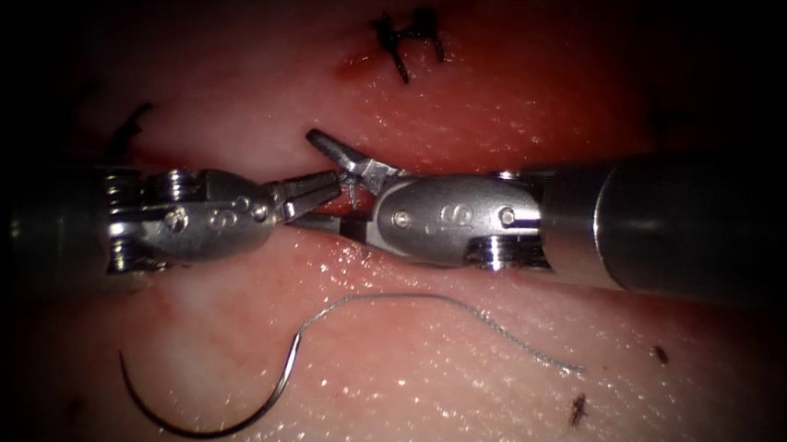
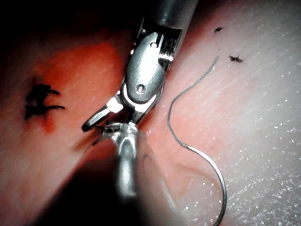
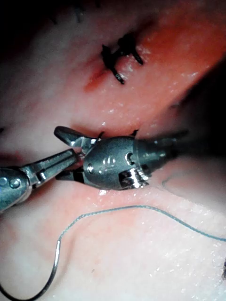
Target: Wound Closure
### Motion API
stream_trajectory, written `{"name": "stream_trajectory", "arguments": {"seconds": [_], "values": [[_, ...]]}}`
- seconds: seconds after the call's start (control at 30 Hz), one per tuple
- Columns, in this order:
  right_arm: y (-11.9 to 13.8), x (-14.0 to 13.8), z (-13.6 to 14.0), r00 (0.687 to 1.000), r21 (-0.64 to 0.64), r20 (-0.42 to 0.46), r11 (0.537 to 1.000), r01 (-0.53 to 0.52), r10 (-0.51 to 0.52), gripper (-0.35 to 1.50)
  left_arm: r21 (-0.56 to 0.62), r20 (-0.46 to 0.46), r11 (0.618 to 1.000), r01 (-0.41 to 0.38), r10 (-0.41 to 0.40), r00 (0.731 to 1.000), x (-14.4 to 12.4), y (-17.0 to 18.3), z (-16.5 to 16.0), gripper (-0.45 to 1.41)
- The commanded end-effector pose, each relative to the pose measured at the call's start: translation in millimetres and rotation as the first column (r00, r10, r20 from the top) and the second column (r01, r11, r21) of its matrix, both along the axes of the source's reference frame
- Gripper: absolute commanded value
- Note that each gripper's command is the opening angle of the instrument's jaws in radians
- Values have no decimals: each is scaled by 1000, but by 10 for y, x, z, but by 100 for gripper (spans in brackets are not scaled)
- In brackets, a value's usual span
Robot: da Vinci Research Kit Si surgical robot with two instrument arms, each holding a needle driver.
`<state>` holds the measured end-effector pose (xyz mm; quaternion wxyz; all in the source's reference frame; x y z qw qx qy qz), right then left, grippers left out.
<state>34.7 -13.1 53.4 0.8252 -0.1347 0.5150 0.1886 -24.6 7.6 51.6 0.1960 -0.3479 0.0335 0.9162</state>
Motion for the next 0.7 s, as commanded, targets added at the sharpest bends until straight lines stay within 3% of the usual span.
{"name": "stream_trajectory", "arguments": {"seconds": [0.03,0.7], "values": [[-1,13,7,1000,-8,-7,1000,9,-9,103,11,11,1000,2,-2,1000,-5,-3,6,-45],[1,35,13,993,-100,-88,993,66,-75,103,29,47,1000,5,-7,999,1,-3,5,-45]]}}
